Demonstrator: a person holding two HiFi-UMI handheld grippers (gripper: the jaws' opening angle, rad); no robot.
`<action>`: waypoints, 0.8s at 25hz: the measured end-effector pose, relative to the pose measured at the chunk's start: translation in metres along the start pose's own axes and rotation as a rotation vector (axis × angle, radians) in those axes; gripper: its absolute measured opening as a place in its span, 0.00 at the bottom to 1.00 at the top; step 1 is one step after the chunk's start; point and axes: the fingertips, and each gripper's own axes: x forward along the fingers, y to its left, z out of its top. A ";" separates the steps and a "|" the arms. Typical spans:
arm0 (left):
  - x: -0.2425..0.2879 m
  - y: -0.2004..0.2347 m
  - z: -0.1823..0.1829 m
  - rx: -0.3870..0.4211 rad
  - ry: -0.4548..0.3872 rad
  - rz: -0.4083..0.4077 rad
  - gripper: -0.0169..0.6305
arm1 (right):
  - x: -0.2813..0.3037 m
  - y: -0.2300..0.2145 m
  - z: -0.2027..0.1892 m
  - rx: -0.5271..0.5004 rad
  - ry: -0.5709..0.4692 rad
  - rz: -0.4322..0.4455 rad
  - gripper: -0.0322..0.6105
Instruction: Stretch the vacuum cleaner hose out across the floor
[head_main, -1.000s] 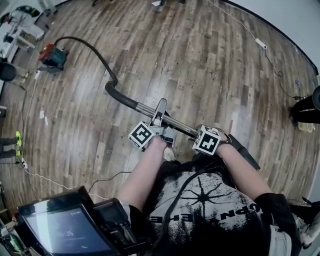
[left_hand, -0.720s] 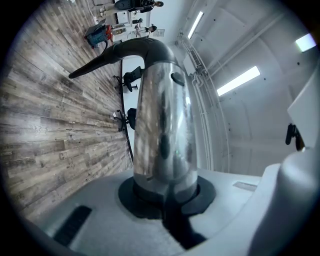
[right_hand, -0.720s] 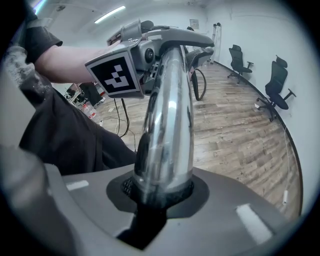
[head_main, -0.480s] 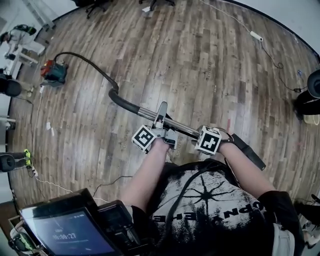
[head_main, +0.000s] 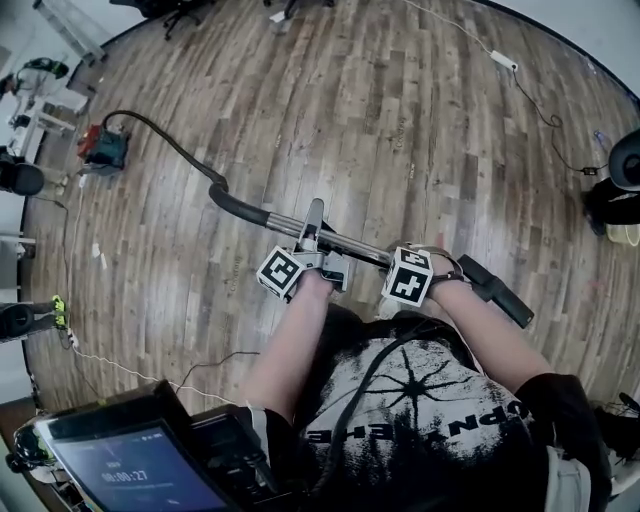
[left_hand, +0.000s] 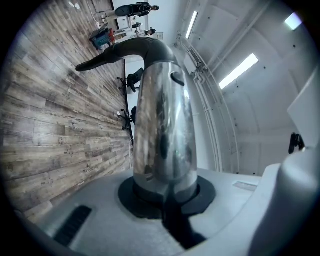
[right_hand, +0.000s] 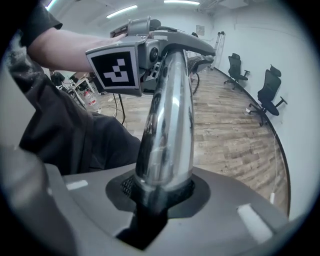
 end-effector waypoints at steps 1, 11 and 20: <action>0.003 0.004 -0.002 0.013 -0.001 0.014 0.08 | -0.001 -0.006 -0.003 -0.011 0.004 -0.020 0.21; 0.060 0.026 -0.002 -0.030 0.024 0.030 0.08 | 0.015 -0.064 -0.009 -0.005 0.042 -0.109 0.22; 0.122 0.061 0.021 -0.078 0.106 0.054 0.08 | 0.036 -0.122 0.006 0.064 0.100 -0.161 0.22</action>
